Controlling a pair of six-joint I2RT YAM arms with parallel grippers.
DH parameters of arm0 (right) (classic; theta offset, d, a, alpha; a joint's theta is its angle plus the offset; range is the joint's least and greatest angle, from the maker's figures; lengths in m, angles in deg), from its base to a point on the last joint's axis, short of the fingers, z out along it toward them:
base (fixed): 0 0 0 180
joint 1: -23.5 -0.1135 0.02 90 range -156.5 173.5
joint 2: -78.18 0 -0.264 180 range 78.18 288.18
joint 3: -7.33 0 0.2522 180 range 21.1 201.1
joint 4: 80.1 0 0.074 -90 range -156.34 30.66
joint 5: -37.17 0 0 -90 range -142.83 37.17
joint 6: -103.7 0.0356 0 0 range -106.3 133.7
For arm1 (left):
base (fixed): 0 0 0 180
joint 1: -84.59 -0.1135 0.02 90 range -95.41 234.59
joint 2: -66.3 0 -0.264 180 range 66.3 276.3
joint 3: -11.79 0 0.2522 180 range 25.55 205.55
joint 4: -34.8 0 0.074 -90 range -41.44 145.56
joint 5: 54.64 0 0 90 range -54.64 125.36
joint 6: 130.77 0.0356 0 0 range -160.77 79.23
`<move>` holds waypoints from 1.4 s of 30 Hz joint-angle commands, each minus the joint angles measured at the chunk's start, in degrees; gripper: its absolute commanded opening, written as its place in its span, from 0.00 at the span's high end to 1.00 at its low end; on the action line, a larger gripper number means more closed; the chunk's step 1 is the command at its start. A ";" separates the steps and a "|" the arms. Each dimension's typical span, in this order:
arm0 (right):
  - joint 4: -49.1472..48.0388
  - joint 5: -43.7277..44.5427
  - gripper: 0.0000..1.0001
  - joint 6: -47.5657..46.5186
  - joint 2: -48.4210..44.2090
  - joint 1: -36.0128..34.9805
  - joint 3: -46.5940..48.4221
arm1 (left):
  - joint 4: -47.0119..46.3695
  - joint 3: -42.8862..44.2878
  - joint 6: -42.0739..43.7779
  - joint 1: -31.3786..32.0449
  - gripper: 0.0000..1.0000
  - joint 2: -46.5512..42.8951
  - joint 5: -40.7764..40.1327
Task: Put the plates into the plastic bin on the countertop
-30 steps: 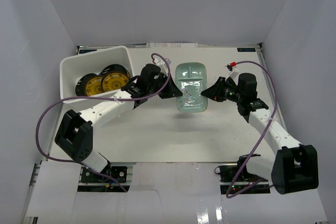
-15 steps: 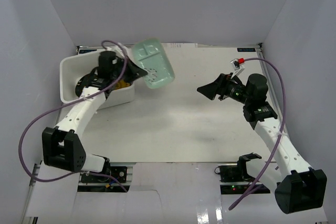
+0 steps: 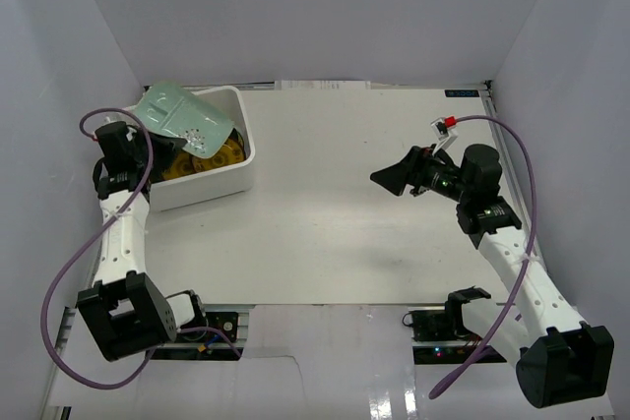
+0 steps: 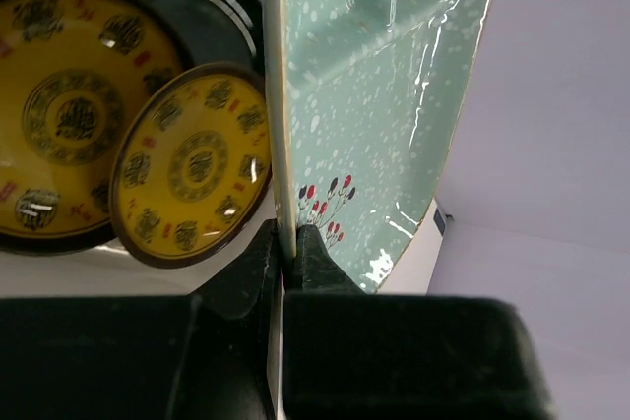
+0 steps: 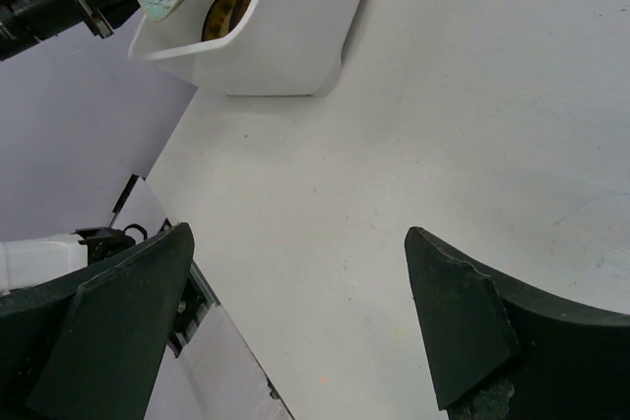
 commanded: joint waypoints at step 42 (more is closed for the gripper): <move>7.35 7.19 0.10 -0.97 -8.21 -0.15 -0.50 | 1.24 3.64 9.73 0.25 0.02 0.89 -6.94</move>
